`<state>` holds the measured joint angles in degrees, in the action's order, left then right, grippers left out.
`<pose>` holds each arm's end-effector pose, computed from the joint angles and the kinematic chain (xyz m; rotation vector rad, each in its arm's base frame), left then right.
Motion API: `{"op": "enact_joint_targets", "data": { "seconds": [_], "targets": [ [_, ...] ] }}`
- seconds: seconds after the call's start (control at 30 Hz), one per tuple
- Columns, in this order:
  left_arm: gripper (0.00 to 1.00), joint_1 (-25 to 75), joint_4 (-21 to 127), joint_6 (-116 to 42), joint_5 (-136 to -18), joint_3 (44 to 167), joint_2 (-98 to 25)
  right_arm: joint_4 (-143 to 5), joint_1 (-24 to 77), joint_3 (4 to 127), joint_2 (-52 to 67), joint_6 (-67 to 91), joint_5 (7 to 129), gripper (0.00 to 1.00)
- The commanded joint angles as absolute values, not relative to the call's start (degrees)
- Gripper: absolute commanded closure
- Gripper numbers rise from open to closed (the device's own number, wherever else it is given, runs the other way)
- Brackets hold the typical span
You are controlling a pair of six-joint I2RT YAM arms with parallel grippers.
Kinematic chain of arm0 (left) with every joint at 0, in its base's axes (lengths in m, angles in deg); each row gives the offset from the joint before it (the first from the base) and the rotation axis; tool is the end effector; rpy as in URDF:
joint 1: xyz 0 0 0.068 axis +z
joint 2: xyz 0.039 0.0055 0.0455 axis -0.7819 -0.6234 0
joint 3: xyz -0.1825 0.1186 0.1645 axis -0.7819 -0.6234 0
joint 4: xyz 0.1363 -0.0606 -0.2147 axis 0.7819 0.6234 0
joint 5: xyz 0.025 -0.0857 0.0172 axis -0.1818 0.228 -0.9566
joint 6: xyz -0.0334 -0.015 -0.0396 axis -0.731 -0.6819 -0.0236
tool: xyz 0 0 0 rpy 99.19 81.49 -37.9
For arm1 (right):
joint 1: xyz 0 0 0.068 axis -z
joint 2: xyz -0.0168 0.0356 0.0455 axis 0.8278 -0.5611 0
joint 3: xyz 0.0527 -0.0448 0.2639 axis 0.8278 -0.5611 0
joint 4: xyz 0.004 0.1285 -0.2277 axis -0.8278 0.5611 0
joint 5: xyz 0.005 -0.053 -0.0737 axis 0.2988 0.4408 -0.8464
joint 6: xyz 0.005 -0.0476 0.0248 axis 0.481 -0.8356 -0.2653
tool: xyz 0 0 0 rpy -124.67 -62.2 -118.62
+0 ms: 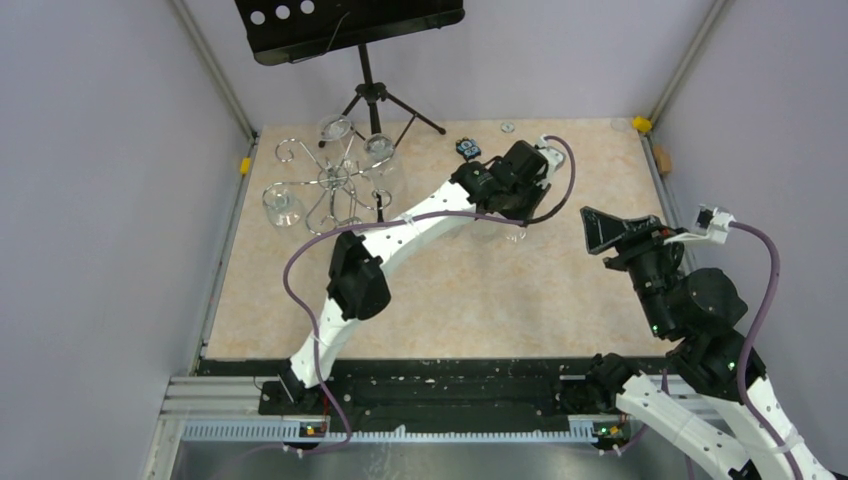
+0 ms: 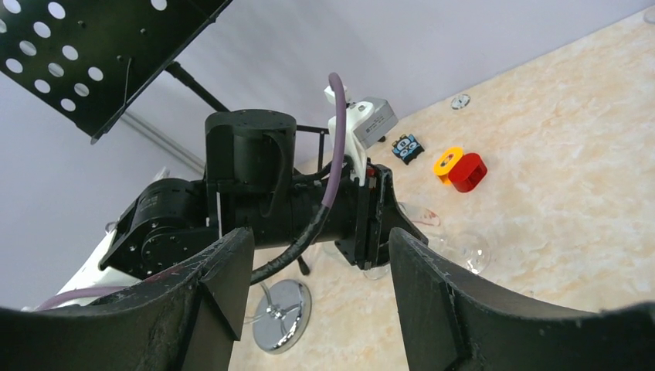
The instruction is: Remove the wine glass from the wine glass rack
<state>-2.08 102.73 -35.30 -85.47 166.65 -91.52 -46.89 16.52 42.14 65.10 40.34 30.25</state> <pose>0.3030 -0.4096 0.3115 0.8938 2.2422 -0.5299 0.0630 0.0289 0.4006 0.3783 1.4637 0.6721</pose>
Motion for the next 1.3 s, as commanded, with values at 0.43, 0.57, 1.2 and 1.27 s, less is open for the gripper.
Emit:
{"op": "enact_joint_targets", "data": {
  "seconds": [0.43, 0.57, 1.2, 1.27],
  "targets": [
    [0.35, -1.98, 92.31, -35.21, -80.79, 169.03, -86.90, -49.44, 16.23, 42.69, 64.00, 42.33, 32.93, 0.35],
    [0.34, -1.54, 91.26, -35.76, -81.59, 168.84, -85.95, -49.36, 16.23, 42.71, 64.17, 42.34, 32.79, 0.35],
    [0.33, 1.39, 90.67, -39.59, -83.67, 161.21, -73.90, -49.00, 16.23, 42.99, 63.78, 42.73, 32.78, 0.36],
    [0.25, 1.59, 90.59, -38.43, -84.68, 158.56, -70.09, -50.13, 16.23, 43.47, 62.78, 41.63, 35.65, 0.34]
  ]
}}
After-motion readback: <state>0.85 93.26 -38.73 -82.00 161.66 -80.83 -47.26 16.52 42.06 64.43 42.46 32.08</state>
